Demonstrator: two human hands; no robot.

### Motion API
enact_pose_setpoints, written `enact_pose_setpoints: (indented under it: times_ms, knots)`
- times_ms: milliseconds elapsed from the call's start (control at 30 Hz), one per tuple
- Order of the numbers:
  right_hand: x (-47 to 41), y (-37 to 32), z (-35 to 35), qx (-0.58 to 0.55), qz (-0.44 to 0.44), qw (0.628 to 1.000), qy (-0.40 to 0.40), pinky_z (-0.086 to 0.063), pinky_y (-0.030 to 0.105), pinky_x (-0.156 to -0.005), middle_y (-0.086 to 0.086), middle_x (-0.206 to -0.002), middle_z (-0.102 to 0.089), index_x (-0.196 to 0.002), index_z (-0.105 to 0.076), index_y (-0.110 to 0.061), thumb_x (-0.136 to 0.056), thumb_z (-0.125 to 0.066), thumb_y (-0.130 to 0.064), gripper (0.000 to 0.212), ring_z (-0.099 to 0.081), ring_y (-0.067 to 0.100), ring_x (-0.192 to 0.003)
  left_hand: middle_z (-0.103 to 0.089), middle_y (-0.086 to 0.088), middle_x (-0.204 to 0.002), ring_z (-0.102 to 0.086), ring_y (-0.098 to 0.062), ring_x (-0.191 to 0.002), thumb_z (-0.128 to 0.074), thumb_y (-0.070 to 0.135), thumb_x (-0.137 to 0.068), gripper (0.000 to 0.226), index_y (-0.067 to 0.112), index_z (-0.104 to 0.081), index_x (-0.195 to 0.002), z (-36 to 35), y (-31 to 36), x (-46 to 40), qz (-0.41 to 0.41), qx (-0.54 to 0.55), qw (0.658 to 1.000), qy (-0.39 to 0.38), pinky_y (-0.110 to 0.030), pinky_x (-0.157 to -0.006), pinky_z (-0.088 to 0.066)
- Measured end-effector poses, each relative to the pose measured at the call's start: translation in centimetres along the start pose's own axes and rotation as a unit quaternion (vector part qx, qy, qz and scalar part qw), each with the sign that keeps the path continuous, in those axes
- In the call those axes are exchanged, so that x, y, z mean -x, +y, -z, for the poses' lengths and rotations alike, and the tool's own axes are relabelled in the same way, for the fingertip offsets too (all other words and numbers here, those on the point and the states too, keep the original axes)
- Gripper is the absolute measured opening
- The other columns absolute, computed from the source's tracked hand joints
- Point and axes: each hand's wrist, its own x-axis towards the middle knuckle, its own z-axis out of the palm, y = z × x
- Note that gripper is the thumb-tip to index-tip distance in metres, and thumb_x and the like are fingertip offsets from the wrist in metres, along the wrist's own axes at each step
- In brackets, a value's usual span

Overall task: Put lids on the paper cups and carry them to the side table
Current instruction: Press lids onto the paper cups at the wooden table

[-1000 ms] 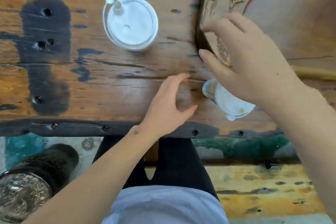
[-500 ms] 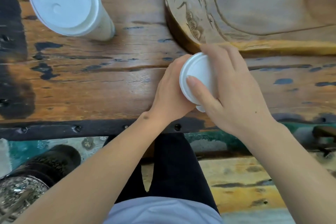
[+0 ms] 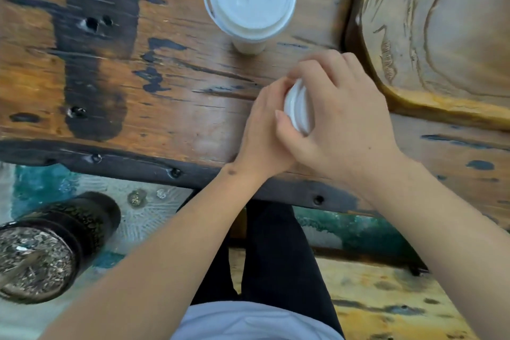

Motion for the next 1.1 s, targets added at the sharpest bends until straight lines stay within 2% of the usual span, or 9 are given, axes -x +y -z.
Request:
enact_pose_setpoints:
  times_ms: [167,267,533,633,700,833,933,1033,1100]
  knots:
    - [0.1,1.5,0.1,-0.100,-0.048,0.994,-0.013,-0.046,0.045,-0.082,0.017,-0.107,-0.059,-0.113,-0.061,0.001,-0.088,-0.058,-0.041,0.049,-0.056,0.034,-0.099,-0.064,-0.008,-0.119,-0.059,-0.031,-0.107,-0.075,0.035,-0.078,0.060,0.007,-0.061,-0.129,0.7,-1.1,-1.4,-0.100,-0.160,0.982,0.002,-0.044,-0.095,-0.047]
    - [0.7,2.9,0.1,-0.142,-0.060,0.988,-0.013,-0.045,0.047,-0.079,0.020,-0.104,-0.055,-0.113,-0.057,0.003,-0.091,-0.057,-0.038,0.047,-0.054,0.032,-0.094,-0.067,-0.011,-0.110,-0.062,-0.033,-0.098,-0.075,0.030,-0.077,0.056,0.005,-0.066,-0.126,0.9,-1.1,-2.2,-0.156,-0.163,0.974,-0.007,-0.041,-0.087,-0.051]
    - [0.8,3.2,0.0,-0.135,-0.016,0.991,-0.012,-0.045,0.046,-0.081,0.017,-0.106,-0.055,-0.113,-0.057,0.006,-0.093,-0.057,-0.032,0.043,-0.055,0.033,-0.096,-0.070,-0.011,-0.105,-0.066,-0.033,-0.093,-0.078,0.032,-0.077,0.058,0.001,-0.065,-0.124,0.8,-1.7,-2.3,-0.174,-0.187,0.967,-0.014,-0.048,-0.078,-0.051]
    - [1.0,3.4,0.2,-0.123,-0.020,0.992,-0.034,-0.043,0.042,-0.080,0.009,-0.108,-0.048,-0.114,-0.055,0.005,-0.094,-0.055,-0.031,0.042,-0.052,0.029,-0.095,-0.069,-0.012,-0.102,-0.066,-0.035,-0.088,-0.080,0.031,-0.076,0.058,0.001,-0.065,-0.124,0.6,-1.6,-2.2,-0.182,-0.201,0.962,-0.009,-0.047,-0.073,-0.053]
    - [1.0,3.5,0.5,-0.113,-0.038,0.992,-0.051,-0.042,0.040,-0.079,0.006,-0.108,-0.045,-0.116,-0.054,0.003,-0.096,-0.054,-0.032,0.040,-0.050,0.028,-0.094,-0.068,-0.009,-0.101,-0.064,-0.032,-0.089,-0.080,0.035,-0.076,0.059,0.004,-0.065,-0.124,0.5,-1.4,-2.4,-0.162,-0.206,0.965,-0.023,-0.046,-0.075,-0.052]
    - [0.4,2.1,0.6,-0.069,-0.049,0.995,-0.058,-0.041,0.043,-0.077,0.017,-0.103,-0.050,-0.114,-0.055,0.004,-0.097,-0.053,-0.033,0.041,-0.051,0.034,-0.091,-0.068,-0.006,-0.109,-0.063,-0.028,-0.098,-0.075,0.040,-0.080,0.060,0.009,-0.061,-0.130,0.8,-1.4,-2.4,-0.111,-0.195,0.973,-0.056,-0.042,-0.085,-0.048]
    - [-0.5,1.4,0.7,-0.071,-0.079,0.992,-0.071,-0.040,0.035,-0.080,0.007,-0.106,-0.047,-0.120,-0.056,-0.001,-0.095,-0.053,-0.041,0.047,-0.050,0.027,-0.095,-0.067,-0.004,-0.117,-0.057,-0.019,-0.105,-0.080,0.037,-0.078,0.064,0.013,-0.057,-0.132,1.7,-0.5,-2.6,-0.074,-0.152,0.982,-0.082,-0.029,-0.089,-0.042]
    - [-1.8,2.3,1.8,-0.178,-0.202,0.956,-0.117,-0.041,0.016,-0.083,-0.005,-0.118,-0.055,-0.133,-0.054,-0.017,-0.095,-0.049,-0.056,0.055,-0.055,0.004,-0.101,-0.066,0.009,-0.110,-0.064,-0.019,-0.099,-0.083,0.043,-0.071,0.062,0.025,-0.052,-0.122,2.9,1.3,-4.1,-0.005,-0.168,0.971,-0.172,-0.039,-0.086,-0.054]
    - [-2.2,2.8,2.7,-0.287,-0.228,0.925,-0.097,-0.041,0.009,-0.084,-0.009,-0.121,-0.062,-0.134,-0.058,-0.019,-0.097,-0.047,-0.053,0.052,-0.058,-0.006,-0.104,-0.068,0.011,-0.105,-0.067,-0.013,-0.095,-0.088,0.043,-0.066,0.066,0.027,-0.051,-0.119,3.9,2.2,-4.6,0.060,-0.111,0.961,-0.244,-0.042,-0.080,-0.056]
